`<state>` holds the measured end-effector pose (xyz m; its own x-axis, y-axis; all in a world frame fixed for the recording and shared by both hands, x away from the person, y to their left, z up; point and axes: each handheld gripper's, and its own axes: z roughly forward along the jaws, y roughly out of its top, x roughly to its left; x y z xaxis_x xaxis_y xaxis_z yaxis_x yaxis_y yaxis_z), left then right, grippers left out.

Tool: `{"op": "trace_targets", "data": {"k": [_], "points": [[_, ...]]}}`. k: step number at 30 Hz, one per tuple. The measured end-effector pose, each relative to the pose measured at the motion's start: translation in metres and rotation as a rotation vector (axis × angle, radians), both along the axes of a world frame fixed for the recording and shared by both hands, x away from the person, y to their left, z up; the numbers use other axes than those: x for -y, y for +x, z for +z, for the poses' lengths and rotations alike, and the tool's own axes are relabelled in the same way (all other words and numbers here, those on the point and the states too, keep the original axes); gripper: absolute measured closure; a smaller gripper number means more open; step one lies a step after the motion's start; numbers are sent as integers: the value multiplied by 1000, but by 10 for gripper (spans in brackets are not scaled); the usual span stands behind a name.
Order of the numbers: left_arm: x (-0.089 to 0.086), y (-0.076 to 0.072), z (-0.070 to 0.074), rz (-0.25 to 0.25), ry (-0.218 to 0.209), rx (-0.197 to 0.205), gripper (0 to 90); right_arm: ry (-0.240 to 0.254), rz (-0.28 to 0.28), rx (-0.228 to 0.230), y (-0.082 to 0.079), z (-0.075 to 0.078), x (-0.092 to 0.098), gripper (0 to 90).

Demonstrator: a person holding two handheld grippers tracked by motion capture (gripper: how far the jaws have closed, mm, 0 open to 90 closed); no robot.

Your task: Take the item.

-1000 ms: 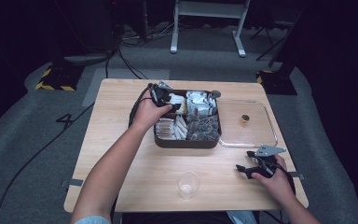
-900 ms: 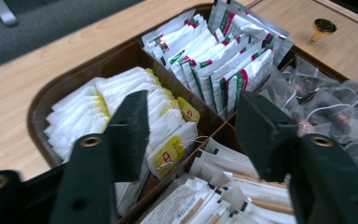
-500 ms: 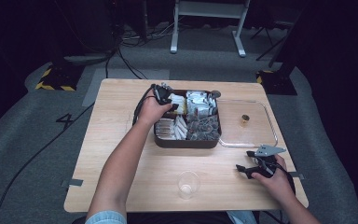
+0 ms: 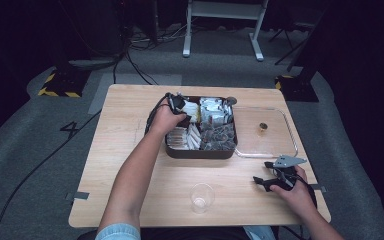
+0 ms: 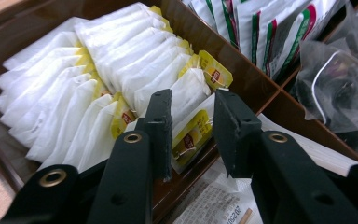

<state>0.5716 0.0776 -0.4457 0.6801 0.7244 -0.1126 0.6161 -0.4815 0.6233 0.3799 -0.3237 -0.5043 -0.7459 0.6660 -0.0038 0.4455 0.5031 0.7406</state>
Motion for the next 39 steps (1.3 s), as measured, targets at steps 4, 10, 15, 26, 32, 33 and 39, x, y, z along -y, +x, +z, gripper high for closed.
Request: {"op": "trace_targets", "data": {"k": [4, 10, 15, 26, 32, 33, 39], "points": [[1, 2, -3, -5, 9, -1, 722, 0, 0, 0, 0, 0, 0, 181], [1, 4, -7, -9, 28, -11, 769, 0, 0, 0, 0, 0, 0, 181], [2, 3, -5, -35, 41, 0, 859, 0, 0, 0, 0, 0, 0, 182], [8, -1, 6, -88, 70, 14, 900, 0, 0, 0, 0, 0, 0, 181], [6, -3, 17, -91, 59, 44, 900, 0, 0, 0, 0, 0, 0, 181], [6, -4, 19, -90, 61, 53, 900, 0, 0, 0, 0, 0, 0, 181], [7, -9, 32, -101, 55, 79, 900, 0, 0, 0, 0, 0, 0, 181]]}}
